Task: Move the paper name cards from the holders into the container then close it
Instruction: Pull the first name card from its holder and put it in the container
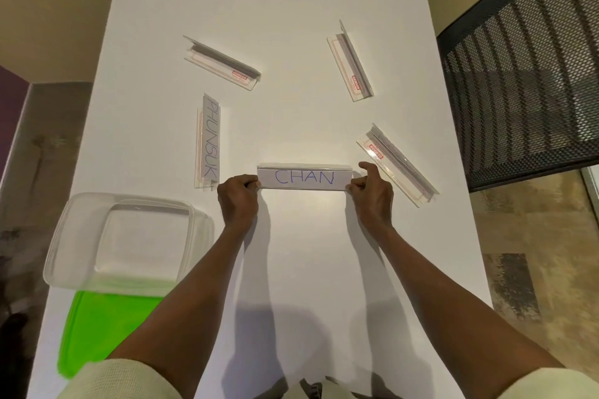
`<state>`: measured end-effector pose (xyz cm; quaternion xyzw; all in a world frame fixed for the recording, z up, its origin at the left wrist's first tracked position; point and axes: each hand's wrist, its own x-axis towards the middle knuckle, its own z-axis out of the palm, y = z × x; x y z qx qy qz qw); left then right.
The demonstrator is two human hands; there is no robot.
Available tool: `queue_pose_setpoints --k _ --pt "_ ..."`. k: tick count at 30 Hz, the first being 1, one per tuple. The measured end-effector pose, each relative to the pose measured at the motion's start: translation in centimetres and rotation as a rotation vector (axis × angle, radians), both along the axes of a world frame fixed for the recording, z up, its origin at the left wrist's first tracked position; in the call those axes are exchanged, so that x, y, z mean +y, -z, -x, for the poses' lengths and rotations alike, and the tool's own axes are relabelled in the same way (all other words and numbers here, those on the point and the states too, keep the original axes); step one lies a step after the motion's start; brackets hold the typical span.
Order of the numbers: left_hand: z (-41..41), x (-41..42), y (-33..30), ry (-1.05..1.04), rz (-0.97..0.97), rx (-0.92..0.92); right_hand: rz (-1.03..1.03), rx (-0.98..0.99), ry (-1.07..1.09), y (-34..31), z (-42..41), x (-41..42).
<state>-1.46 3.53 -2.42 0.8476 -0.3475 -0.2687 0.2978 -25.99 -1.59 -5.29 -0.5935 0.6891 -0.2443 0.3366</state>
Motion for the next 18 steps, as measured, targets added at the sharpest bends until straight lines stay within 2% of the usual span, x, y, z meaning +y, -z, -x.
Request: queue_pose_setpoints --k 8,14,18 --pt "-0.1 0.3 0.4 0.063 -0.001 -0.029 0.006 0.018 -0.003 0.6 0.0 0.2" --pt "0.2 0.4 0.6 0.021 -0.040 -0.032 -0.039 -0.047 -0.034 0.3 0.2 0.3" --pt "0.5 1.1 -0.2 0.059 0.058 -0.108 0.107 0.034 -0.118 -0.6 1.0 0.8"
